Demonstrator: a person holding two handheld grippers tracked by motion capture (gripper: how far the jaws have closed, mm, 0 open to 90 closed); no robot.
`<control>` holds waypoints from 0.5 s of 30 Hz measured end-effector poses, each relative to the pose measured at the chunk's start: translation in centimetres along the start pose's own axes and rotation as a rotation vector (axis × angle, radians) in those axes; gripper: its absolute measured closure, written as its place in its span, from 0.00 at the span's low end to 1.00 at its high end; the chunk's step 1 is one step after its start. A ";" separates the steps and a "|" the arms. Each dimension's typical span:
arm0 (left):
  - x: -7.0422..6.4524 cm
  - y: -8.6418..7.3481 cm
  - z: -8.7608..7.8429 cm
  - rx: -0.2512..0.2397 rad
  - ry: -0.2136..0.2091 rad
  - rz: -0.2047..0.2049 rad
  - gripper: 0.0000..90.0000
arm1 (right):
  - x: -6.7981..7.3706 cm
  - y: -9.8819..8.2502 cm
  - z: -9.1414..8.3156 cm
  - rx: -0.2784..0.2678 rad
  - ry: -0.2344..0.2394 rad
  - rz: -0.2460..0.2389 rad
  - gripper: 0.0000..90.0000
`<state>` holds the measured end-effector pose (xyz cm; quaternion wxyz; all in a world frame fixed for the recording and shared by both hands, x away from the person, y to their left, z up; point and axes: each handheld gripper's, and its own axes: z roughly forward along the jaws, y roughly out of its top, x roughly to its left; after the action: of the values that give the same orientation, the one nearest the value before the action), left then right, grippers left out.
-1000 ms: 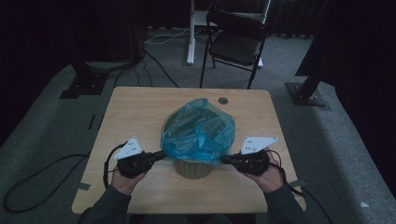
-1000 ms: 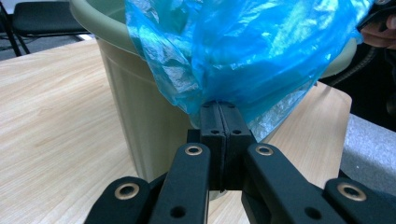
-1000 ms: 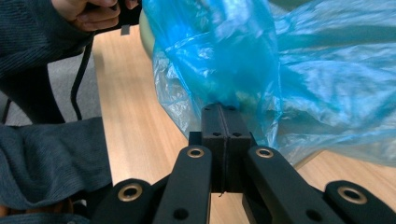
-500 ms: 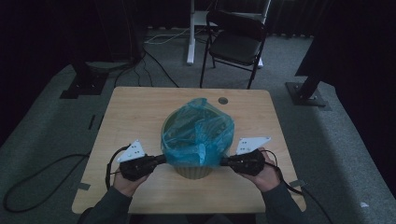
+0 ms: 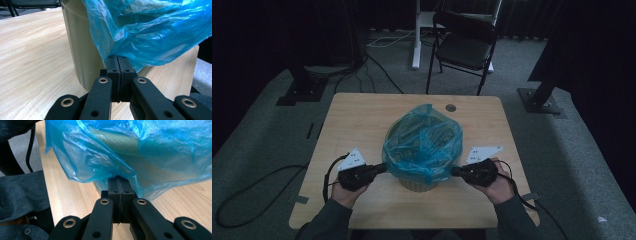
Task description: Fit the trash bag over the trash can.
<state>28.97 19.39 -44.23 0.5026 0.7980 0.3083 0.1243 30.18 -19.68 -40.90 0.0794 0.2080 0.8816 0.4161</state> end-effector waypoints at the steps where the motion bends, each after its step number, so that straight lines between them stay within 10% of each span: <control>1: 0.0 0.0 0.0 -0.002 0.001 -0.004 0.97 | 0.0 0.0 0.0 0.003 0.000 0.000 1.00; 15: 0.7 -0.1 -2.9 -0.094 0.051 -0.021 0.82 | 0.4 -0.1 -1.3 0.015 0.057 -0.031 0.74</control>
<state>28.04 21.96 -43.10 0.5327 0.7668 0.3233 0.1539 29.39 -20.48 -40.17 0.0592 0.1829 0.8898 0.4140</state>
